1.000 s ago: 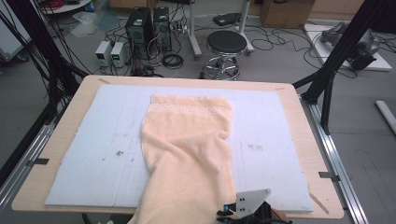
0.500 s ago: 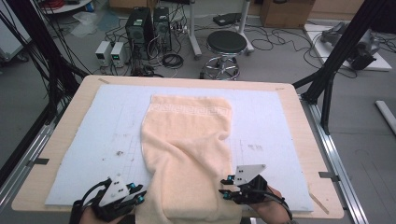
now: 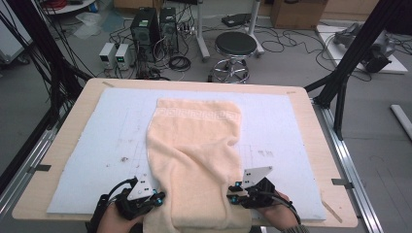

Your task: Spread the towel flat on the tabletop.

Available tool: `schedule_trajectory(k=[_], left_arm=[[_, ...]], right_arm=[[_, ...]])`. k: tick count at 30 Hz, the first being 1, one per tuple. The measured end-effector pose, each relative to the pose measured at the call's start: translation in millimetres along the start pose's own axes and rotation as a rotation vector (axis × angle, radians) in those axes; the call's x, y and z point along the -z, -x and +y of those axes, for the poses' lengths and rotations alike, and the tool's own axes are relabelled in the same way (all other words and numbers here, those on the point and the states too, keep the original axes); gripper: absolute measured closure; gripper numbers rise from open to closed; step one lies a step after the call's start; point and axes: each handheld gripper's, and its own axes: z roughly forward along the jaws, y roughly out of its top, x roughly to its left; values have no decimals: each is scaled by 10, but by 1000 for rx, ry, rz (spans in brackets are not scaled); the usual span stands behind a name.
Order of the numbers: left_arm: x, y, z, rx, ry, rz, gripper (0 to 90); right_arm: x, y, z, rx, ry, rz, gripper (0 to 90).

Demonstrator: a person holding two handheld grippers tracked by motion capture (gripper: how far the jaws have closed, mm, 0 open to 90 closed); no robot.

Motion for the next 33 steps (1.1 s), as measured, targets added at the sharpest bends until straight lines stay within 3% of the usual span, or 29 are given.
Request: schedule_trajectory(k=[7, 10, 12, 16, 18, 21, 23, 24, 25, 27, 31, 33], left_arm=[[634, 68, -190, -10, 108, 50, 882], [776, 73, -249, -10, 135, 49, 861], [768, 32, -270, -6, 120, 51, 797], [538, -109, -245, 9, 84, 44, 714], [382, -188, -206, 7, 48, 20, 652], [167, -278, -181, 11, -15, -21, 591], [57, -291, -192, -3, -36, -46, 612], [59, -296, -199, -7, -18, -57, 672], [58, -307, -202, -12, -17, -71, 786], [74, -301, -197, -27, -20, -72, 850], [238, -240, -228, -63, -2, -93, 862], [331, -221, -254, -69, 9, -113, 861]], right_arm=[[10, -22, 6, 0, -9, -9, 734], [41, -17, 9, 13, -7, -7, 734], [88, -2, 7, 10, 16, -20, 734], [164, 76, 1, -28, 54, -42, 730], [133, 104, 12, -25, 41, -35, 709], [5, 115, 19, -7, -22, -12, 706], [-6, 129, 11, -15, -3, 5, 776], [6, 137, 6, -17, -7, 19, 852], [14, 133, 1, -3, -7, 23, 864], [39, 119, 2, 10, -20, 41, 870], [232, -8, -28, 31, 1, 37, 869], [369, -130, -54, 24, 52, 73, 844]])
